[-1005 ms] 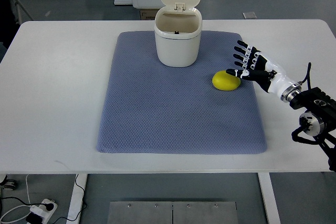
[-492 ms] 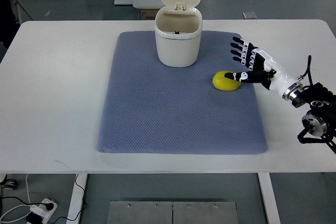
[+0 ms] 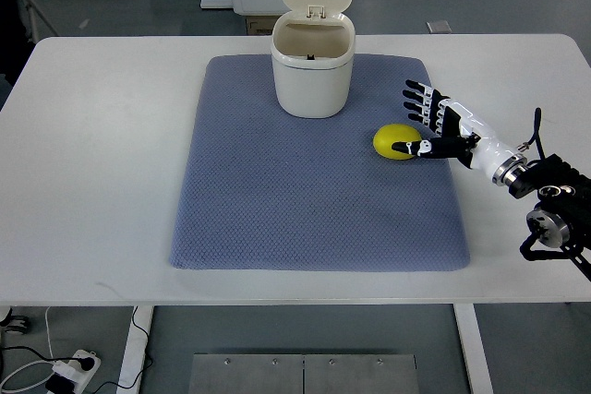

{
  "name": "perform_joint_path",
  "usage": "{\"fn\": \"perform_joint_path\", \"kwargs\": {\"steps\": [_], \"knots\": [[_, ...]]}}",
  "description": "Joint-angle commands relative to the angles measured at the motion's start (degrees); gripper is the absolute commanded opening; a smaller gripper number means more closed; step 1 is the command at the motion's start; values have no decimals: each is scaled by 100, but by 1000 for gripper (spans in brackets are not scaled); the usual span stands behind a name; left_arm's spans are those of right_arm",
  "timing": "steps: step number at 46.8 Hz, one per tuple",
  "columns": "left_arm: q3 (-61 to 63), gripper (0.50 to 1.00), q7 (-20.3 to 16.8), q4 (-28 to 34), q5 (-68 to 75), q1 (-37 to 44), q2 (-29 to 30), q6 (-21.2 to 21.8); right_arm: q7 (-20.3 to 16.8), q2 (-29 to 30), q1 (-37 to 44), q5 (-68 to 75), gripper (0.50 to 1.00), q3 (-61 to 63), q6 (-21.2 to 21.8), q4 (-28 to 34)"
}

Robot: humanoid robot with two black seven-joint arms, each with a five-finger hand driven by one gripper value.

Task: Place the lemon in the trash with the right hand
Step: 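Curl the right hand's fingers around the yellow lemon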

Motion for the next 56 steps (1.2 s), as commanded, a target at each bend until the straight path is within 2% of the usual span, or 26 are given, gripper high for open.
{"fn": "perform_joint_path", "kwargs": {"steps": [1,10,16,28,34,46,56], "knots": [[8,1000,0,0,0,0,0,0,0,22,-10,0,985,0,-1,-35],[0,1000,0,0,0,0,0,0,17,92,-28,0,981,-43,-1,-132],[0,1000,0,0,0,0,0,0,263,101,-28,9,966,-114,-1,-132],[0,1000,0,0,0,0,0,0,501,145,-54,9,918,-281,-53,-176],[0,1000,0,0,0,0,0,0,527,206,-54,9,918,-404,-194,-211],[0,1000,0,0,0,0,0,0,641,303,-63,9,916,-439,-203,-299],[0,1000,0,0,0,0,0,0,703,382,-133,9,872,-518,-203,-360]]}}
